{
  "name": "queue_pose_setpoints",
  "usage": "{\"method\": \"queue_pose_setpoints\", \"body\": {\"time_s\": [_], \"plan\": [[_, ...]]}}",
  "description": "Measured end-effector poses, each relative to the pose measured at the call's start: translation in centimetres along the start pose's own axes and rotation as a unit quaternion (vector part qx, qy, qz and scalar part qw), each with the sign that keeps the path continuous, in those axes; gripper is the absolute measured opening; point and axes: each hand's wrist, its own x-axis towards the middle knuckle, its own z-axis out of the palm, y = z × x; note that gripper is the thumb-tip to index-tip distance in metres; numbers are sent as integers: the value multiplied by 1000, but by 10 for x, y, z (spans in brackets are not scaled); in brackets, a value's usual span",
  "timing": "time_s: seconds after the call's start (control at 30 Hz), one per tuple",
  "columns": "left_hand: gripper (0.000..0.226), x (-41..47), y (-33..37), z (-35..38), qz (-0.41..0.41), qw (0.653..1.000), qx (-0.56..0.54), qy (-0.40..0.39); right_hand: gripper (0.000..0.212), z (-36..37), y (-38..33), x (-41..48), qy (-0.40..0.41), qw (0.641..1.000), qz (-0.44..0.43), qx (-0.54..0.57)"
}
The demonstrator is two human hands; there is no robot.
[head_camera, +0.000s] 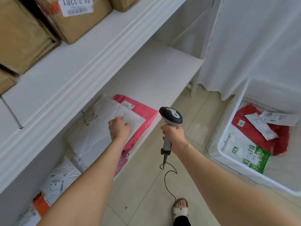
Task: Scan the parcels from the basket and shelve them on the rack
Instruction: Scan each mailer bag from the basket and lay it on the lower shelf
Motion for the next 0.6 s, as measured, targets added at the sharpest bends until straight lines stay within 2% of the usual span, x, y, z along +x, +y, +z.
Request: {"method": "queue_pose_setpoints", "body": {"time_s": [0.13,0.33,0.6], "plan": [[40,-31,74,36,85,994,6,-63,17,-45,-21,-9,23,997,-6,74],[44,-95,177,97,168,973,23,-156,17,-145,-55,-20,78,982,-23,168],[32,-203,293,206,235,936,80,-248,23,-315,-77,-23,150,944,3,293]]}}
